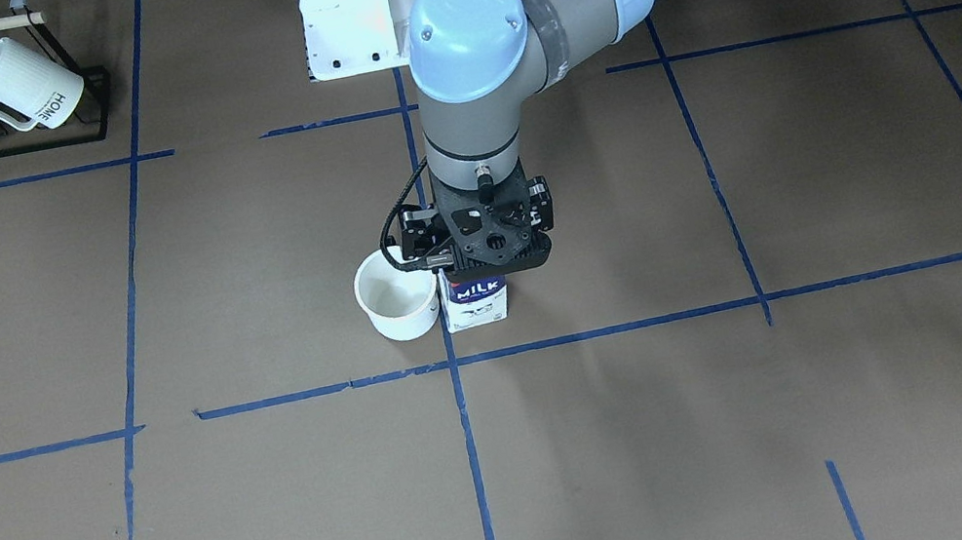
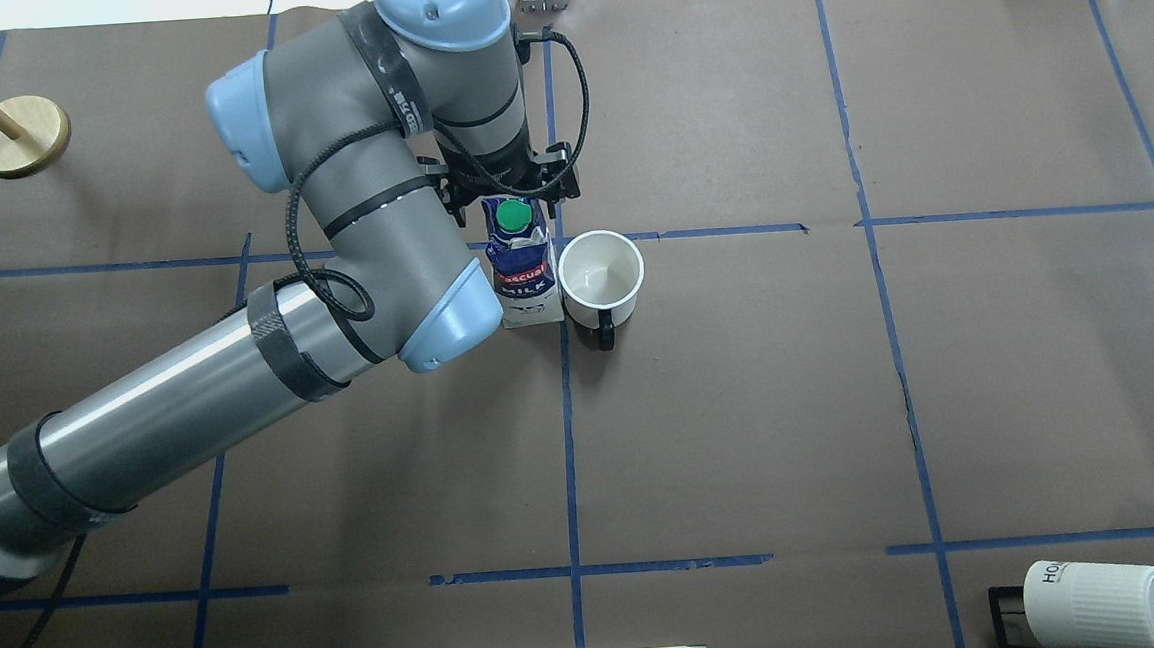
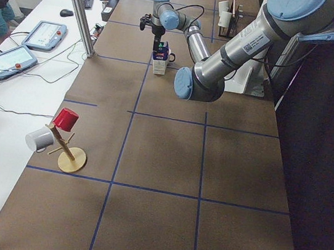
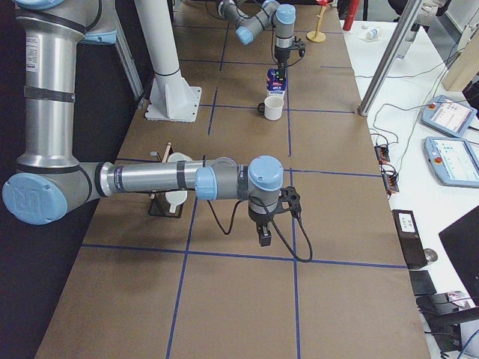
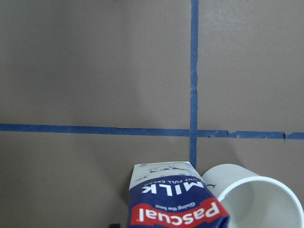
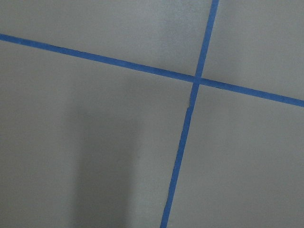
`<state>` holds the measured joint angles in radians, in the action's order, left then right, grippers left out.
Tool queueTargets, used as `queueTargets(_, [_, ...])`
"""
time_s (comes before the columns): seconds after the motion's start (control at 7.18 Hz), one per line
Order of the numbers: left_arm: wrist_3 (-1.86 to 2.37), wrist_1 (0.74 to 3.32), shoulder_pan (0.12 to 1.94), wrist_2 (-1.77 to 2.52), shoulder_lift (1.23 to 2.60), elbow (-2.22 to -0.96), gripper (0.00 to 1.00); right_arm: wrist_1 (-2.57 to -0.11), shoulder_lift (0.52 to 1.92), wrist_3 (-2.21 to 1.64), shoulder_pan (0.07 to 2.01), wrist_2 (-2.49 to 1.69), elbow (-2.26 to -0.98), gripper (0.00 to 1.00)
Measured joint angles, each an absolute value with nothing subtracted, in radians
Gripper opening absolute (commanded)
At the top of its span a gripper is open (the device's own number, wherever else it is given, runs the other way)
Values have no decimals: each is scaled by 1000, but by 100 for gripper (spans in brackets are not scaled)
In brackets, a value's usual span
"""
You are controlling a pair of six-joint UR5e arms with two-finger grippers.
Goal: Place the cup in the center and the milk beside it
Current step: 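Open the left gripper and withdraw the left arm from the carton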
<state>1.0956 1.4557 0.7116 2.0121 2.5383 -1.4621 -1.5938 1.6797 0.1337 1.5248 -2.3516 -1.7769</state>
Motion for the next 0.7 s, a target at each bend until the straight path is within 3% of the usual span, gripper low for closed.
queueTargets(0.28, [994, 1353, 796, 2091, 2515, -1555, 100, -1594, 1680, 133, 1524, -2352, -1776, 99])
queueTargets(0.7, [630, 1269, 979, 2181, 2243, -1781, 100, -1595, 1680, 132, 1522, -2349, -1772, 99])
